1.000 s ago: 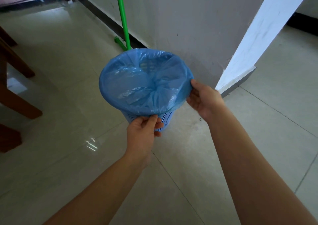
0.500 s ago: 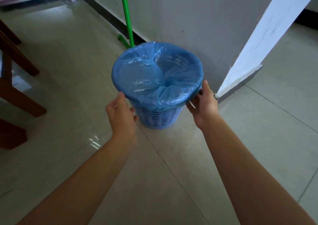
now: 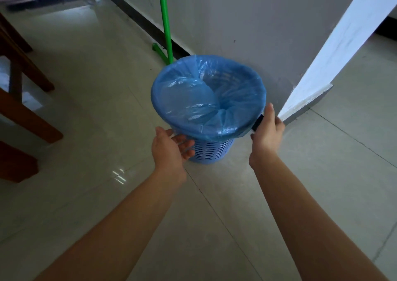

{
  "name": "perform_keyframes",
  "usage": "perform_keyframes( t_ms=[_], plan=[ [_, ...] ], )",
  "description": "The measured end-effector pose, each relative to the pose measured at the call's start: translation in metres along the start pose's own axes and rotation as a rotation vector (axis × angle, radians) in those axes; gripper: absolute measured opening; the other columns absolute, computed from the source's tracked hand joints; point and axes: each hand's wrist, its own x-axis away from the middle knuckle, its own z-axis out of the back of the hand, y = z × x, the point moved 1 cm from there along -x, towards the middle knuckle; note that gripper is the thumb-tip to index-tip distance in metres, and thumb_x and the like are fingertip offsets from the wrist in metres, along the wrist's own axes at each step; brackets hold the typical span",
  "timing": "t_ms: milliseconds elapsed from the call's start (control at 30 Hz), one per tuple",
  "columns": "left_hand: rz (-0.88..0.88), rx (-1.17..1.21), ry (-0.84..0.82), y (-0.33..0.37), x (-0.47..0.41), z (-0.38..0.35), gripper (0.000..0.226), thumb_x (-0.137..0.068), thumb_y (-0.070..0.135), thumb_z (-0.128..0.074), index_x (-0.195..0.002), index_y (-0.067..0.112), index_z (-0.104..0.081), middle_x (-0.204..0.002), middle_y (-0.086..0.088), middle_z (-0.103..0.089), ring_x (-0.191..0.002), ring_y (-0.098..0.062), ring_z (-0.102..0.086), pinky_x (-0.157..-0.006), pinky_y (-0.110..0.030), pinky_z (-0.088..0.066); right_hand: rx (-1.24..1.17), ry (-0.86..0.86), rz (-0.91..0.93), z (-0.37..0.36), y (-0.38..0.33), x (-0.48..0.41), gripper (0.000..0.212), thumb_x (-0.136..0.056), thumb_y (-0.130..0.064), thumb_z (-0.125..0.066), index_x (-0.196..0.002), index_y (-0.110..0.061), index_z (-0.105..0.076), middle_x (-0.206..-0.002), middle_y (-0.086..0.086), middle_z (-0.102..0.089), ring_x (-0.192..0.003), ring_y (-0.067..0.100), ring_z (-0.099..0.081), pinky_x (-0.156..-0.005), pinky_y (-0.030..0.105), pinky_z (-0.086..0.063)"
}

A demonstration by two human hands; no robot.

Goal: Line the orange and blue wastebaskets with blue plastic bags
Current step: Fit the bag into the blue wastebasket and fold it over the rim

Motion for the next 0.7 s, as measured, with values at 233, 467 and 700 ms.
perform_keyframes(
  t_ms=[233, 467, 700],
  plan=[
    [-0.046, -0.066, -0.055, 0.02, -0.015, -0.001, 0.021, -0.088, 0.022, -0.069, -0.109, 0.019, -0.069, -0.097, 0.006, -0.074, -0.088, -0.008, -0.069, -0.068, -0.026, -0.055, 0.192, -0.164, 0.14, -0.01, 0.002, 0.036, 0.033, -0.087, -0.034, -0.06, -0.115, -0.021, -0.051, -0.101, -0.004, -0.061, -0.089, 0.016, -0.06, -0.074, 0.032, -0.051],
    [-0.006, 0.001, -0.072, 0.007, -0.011, 0.01, 0.019, -0.09, 0.027, -0.069, -0.102, 0.013, -0.068, -0.092, -0.001, -0.074, -0.075, -0.011, -0.066, -0.067, -0.028, -0.054, 0.258, -0.162, 0.145, -0.002, -0.016, 0.017, 0.008, -0.086, -0.017, -0.052, -0.087, -0.01, -0.054, -0.072, 0.002, -0.049, -0.052, 0.015, -0.046, -0.058, 0.033, -0.049],
    [0.06, -0.039, -0.088, -0.002, -0.016, 0.01, 0.009, -0.092, 0.012, -0.064, -0.101, 0.01, -0.067, -0.077, -0.001, -0.063, -0.066, -0.011, -0.056, -0.062, -0.026, -0.049, 0.26, -0.145, 0.149, 0.003, -0.021, 0.002, 0.006, -0.084, -0.013, -0.048, -0.087, -0.009, -0.051, -0.072, 0.002, -0.041, -0.06, 0.016, -0.038, -0.052, 0.028, -0.04]
  ],
)
